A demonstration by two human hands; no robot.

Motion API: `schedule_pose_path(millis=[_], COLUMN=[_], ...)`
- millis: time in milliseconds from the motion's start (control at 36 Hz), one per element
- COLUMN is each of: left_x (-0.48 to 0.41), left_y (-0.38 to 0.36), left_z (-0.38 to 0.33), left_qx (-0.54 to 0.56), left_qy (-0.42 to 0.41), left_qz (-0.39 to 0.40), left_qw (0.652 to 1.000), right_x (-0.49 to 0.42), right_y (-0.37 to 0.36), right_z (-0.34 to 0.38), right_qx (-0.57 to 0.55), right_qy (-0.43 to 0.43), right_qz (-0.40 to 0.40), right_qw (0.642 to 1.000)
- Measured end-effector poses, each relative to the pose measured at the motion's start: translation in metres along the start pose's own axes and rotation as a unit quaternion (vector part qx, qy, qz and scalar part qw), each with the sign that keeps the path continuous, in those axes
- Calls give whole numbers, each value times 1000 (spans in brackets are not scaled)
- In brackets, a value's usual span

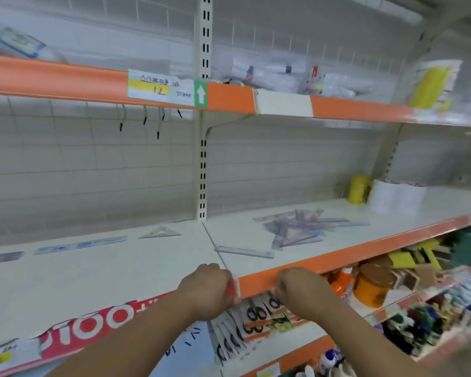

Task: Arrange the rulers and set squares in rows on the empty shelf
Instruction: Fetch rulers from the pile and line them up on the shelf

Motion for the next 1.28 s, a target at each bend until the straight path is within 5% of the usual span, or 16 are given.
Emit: schedule_pose_path(millis=[639, 889, 1278], left_x=[-184, -229, -293], left_y=[18, 0, -24], left_z=[-48, -77, -131], left_qx=[-27, -43, -31], left_qy=[-103, -90, 32], left_qz=[-19, -24, -32], left_qw=[994, 995, 998], right_x=[-96, -152, -226], right_y=[-12, -37, -47], right_z=[-139, -203, -287], right_qx=[10, 13, 30], right_qy=[-118, -102, 34], right_qz=[-4, -12, -22], right_qw=[993, 995, 999])
Point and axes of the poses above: each hand's wrist, its own x-axis away from the middle knuckle, its own y-axis out of the back of the hand, z = x × y, the point moved 1 cm from there along -x, towards the middle knuckle, and after that the axes turned 8 degrees about x, right-handed, at the moved point
